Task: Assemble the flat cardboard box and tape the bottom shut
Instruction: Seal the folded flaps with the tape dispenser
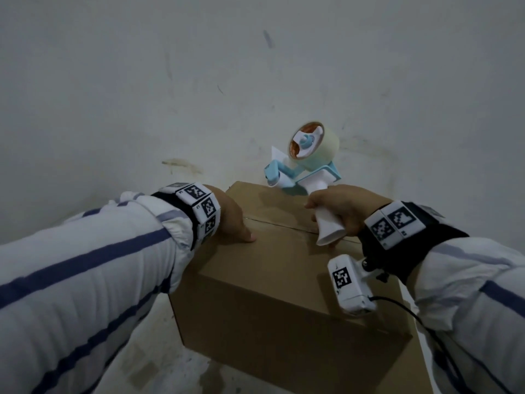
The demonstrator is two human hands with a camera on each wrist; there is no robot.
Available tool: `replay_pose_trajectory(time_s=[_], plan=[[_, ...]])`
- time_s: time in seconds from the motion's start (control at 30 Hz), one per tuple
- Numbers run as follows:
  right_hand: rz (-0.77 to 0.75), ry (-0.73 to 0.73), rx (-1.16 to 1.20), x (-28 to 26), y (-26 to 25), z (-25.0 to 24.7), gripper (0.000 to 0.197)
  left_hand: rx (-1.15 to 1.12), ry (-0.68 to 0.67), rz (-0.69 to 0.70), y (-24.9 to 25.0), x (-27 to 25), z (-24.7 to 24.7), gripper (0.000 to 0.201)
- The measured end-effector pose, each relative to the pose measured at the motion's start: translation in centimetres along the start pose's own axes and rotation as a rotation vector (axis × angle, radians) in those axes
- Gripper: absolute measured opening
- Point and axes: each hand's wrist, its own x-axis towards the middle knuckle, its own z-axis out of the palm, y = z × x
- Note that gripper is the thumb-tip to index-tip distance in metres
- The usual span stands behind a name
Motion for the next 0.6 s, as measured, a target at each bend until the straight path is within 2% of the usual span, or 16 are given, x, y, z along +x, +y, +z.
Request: replay_pose_trajectory(time_s=[0.1,0.2,0.3,0.4,0.53,0.6], plan=[[-0.014,0.017,0.033,-0.5,0.4,-0.7,0.031,-0.009,0.098,0.063,1.3,-1.1,-2.0,0.049],[-0.018,0.056,0.07,-1.2,0.8,-2.2,0.016,-0.354,0.193,0.095,2.0,-1.5,-4.7,0.053],[-0.037,0.082,0.125,-2.0,1.3,-4.1,0.013,-0.993,0.103,0.147,3.0,0.0,-5.8,0.052],[-0.06,0.098,0.2,-2.8,1.9,-5.9,0.014,-1.452,-0.014,0.175,5.4,1.0,-6.0,0.065],[-0.085,0.12,0.232,-3.8,2.6,-7.5,0.013,-1.721,-0.123,0.237,8.7,1.6,-7.1,0.078],[-0.097,0.122,0.237,-4.1,3.2,-8.1,0.016,-1.815,-0.144,0.27,10.1,1.5,-7.8,0.066]])
